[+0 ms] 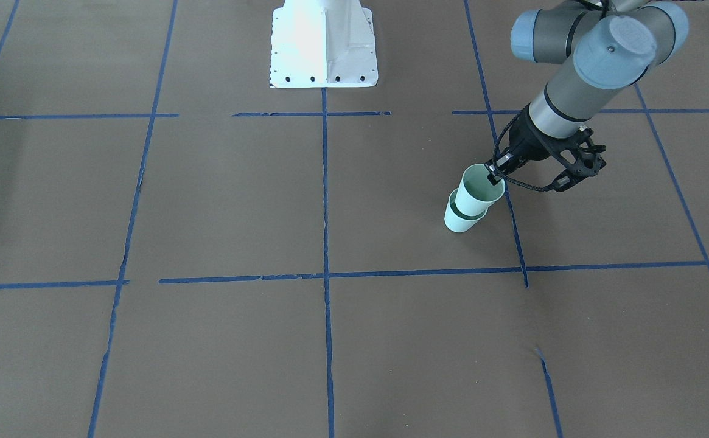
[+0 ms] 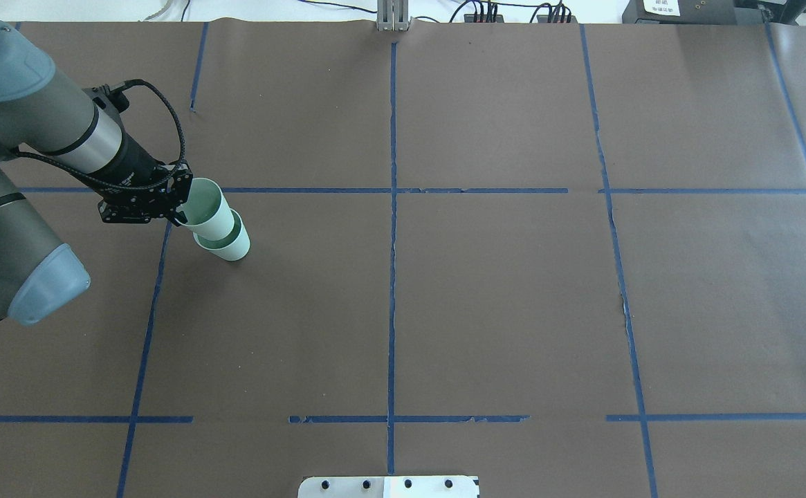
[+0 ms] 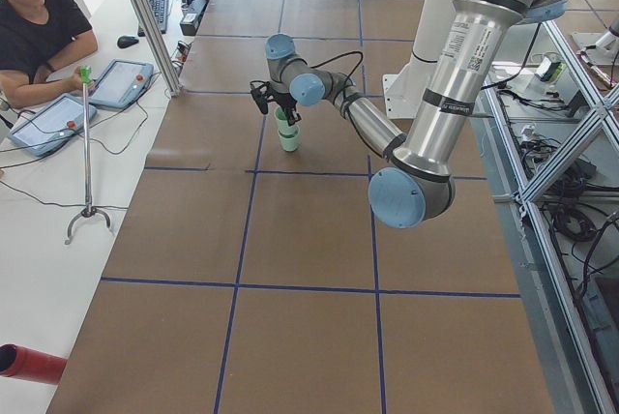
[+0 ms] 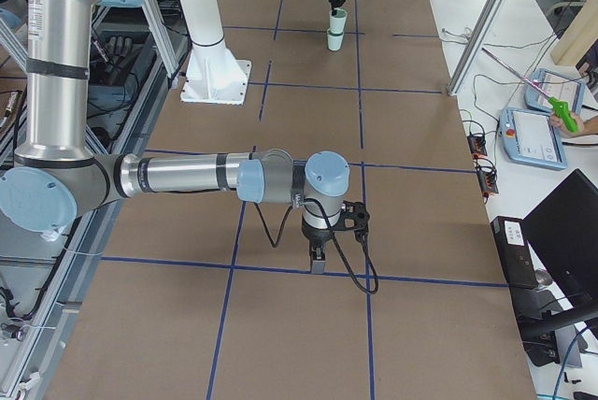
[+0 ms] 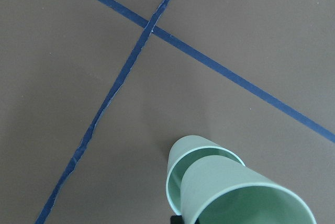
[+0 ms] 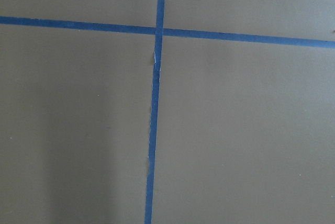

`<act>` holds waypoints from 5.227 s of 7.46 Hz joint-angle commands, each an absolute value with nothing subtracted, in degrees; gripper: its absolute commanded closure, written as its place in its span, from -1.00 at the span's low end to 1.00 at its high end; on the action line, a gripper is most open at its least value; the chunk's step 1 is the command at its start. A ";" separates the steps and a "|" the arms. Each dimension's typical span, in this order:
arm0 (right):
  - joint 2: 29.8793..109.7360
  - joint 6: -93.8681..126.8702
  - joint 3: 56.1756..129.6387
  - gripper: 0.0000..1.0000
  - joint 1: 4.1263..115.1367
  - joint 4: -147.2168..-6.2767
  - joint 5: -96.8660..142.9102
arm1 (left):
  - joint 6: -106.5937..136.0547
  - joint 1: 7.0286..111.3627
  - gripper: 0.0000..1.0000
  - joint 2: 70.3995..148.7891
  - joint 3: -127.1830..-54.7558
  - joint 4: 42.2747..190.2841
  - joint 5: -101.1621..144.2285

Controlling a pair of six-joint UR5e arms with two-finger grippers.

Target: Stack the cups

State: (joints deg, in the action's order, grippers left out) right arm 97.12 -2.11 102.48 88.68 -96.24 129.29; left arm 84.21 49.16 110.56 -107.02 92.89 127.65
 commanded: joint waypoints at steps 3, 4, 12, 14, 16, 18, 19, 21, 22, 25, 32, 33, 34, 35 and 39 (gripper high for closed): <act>97.12 -2.11 102.48 -1.00 88.68 -96.15 129.29 | 83.76 49.22 -1.00 110.30 -107.23 92.99 127.44; 97.12 -2.11 102.48 -1.00 88.68 -96.24 129.29 | 83.50 49.91 -1.00 110.39 -108.27 92.90 127.70; 97.12 -2.11 102.48 -1.00 88.68 -96.24 129.29 | 10.20 79.21 -1.00 81.39 -104.99 93.08 134.45; 97.12 -2.11 102.48 -1.00 88.68 -96.15 129.29 | 1.24 85.14 -1.00 79.20 -102.30 92.90 136.83; 97.12 -2.11 102.48 -1.00 88.68 -96.24 129.29 | 1.14 86.92 -1.00 79.19 -102.04 92.90 136.06; 97.12 -2.11 102.48 -1.00 88.68 -96.24 129.29 | -0.25 91.21 -1.00 80.33 -101.96 92.90 136.05; 97.12 -2.11 102.48 -1.00 88.68 -96.24 129.29 | -0.35 91.32 -1.00 80.59 -101.17 92.55 136.23; 97.12 -2.11 102.48 -1.00 88.68 -96.24 129.29 | 0.09 91.58 -1.00 80.86 -100.63 92.64 136.58; 97.12 -2.11 102.48 -1.00 88.68 -96.24 129.29 | 1.22 91.58 -1.00 80.42 -99.76 92.81 136.76; 97.12 -2.11 102.48 -1.00 88.68 -96.24 129.29 | 2.64 91.58 -1.00 80.95 -98.70 93.34 136.49; 97.12 -2.11 102.48 -1.00 88.68 -96.24 129.29 | -3.74 91.05 -1.00 81.21 -100.81 89.40 136.05; 97.12 -2.11 102.48 -1.00 88.68 -96.24 129.29 | -5.35 91.49 -1.00 81.82 -100.98 84.51 136.05; 97.12 -2.11 102.48 -1.00 88.68 -96.15 129.29 | -5.45 91.32 -1.00 83.13 -100.81 80.81 135.79; 97.12 -2.11 102.48 -1.00 88.68 -96.15 129.29 | -5.45 91.58 -1.00 84.88 -101.16 80.16 132.57; 97.12 -2.11 102.48 -1.00 88.68 -96.24 129.29 | -5.45 91.58 -1.00 84.90 -100.72 80.16 132.45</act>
State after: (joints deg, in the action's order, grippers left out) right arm 97.12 -2.11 102.48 88.68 -96.23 129.29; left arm -5.44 91.58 84.82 -100.79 80.20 132.42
